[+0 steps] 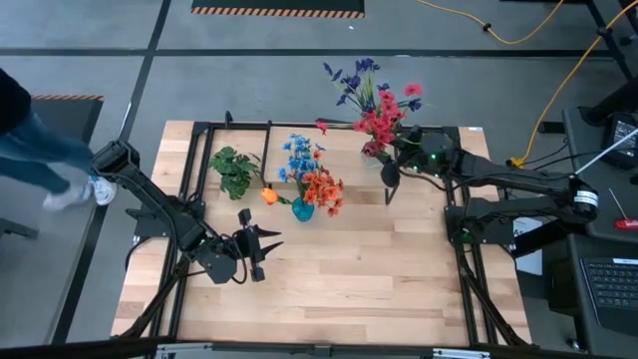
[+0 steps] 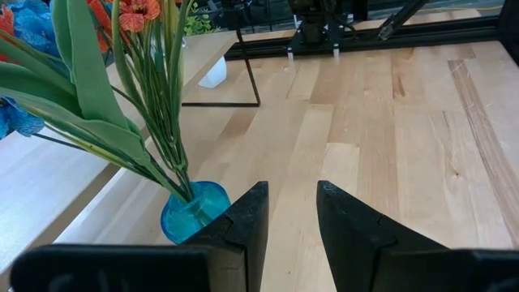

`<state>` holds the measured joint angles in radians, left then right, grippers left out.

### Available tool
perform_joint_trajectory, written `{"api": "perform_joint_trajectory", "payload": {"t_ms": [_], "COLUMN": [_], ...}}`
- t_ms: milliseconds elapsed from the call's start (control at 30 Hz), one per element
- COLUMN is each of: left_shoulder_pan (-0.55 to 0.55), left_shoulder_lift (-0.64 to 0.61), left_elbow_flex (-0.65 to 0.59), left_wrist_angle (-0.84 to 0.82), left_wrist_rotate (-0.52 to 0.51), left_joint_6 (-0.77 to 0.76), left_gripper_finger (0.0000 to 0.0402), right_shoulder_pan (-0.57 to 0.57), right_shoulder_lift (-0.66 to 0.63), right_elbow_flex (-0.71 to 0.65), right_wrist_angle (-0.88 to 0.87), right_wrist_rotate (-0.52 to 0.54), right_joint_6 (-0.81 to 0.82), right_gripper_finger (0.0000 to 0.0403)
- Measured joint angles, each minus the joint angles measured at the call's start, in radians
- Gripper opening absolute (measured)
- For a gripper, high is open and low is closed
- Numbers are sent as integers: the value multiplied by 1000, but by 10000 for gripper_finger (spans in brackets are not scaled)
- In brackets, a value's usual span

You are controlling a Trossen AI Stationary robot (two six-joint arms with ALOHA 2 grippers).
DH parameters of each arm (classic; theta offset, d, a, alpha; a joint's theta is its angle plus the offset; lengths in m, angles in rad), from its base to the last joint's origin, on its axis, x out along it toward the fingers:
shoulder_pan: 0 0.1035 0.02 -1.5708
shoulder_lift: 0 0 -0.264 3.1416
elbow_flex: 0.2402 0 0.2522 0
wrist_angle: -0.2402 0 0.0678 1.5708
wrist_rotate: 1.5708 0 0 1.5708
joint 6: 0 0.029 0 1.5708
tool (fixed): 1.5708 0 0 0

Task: Pick and place flowers into a vace then onto a shelf
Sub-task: Put the blue vase on the shelf

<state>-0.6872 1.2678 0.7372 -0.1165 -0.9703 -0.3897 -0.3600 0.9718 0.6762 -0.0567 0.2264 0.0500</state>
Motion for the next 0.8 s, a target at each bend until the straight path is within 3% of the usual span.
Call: {"api": "perform_joint_trajectory", "payload": {"t_ms": [567,700,800], "left_shoulder_pan": [0,0,0], "left_shoulder_lift": [0,0,0], "left_elbow_flex": [0,0,0], "left_wrist_angle": [0,0,0], "left_wrist_rotate": [6,6,6], "left_joint_6": [-11,-11,-10], "left_gripper_finger": [100,100,100], "right_shoulder_pan": [150,249,329], "right_shoulder_lift": [-220,-246,-248], "right_elbow_flex": [4,4,4], "right_wrist_angle": [-194,-193,-192], "right_wrist_rotate": [1,0,1], "right_joint_6": [47,-16,-53], "right_gripper_finger": [245,209,153]}}
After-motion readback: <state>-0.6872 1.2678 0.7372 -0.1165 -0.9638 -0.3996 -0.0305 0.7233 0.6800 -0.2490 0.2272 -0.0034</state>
